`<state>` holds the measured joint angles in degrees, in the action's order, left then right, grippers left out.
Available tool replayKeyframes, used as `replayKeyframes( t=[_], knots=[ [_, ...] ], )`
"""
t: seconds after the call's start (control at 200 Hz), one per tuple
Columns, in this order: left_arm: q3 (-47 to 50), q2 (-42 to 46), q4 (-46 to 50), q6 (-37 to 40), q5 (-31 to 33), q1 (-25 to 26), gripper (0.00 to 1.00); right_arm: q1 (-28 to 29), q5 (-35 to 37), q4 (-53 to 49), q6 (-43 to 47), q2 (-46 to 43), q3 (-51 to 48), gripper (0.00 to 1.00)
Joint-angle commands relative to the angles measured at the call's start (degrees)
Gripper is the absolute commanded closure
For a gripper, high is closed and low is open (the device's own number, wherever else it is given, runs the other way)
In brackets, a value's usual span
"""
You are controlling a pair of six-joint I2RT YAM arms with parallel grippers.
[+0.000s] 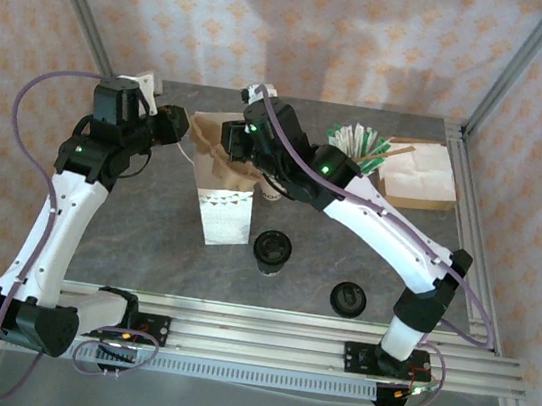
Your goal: Pack the takeout coffee
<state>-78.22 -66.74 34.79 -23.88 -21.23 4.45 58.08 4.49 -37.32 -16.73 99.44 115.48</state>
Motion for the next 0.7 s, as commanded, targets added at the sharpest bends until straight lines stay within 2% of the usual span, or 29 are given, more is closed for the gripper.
replayKeyframes(
  t=[0.0, 0.215, 0.47, 0.696],
  knots=[
    [0.9, 1.6, -2.0, 1.2, -1.1, -0.1, 0.81, 0.2, -2.5, -3.8, -0.4, 0.5, 0.0, 0.77],
    [1.0, 1.6, -1.8, 1.5, -1.1, -0.1, 0.84, 0.4, -10.0, -6.2, -2.6, 1.0, 0.8, 0.67],
    [0.8, 1.0, -1.5, 1.4, -0.9, -0.1, 0.84, 0.8, -14.9, -8.3, -2.5, 1.8, 2.4, 0.61],
    [0.5, 0.5, -1.2, 1.6, -0.9, -0.1, 0.86, 1.3, -12.7, -18.4, 0.3, 5.1, 8.1, 0.61]
  ],
)
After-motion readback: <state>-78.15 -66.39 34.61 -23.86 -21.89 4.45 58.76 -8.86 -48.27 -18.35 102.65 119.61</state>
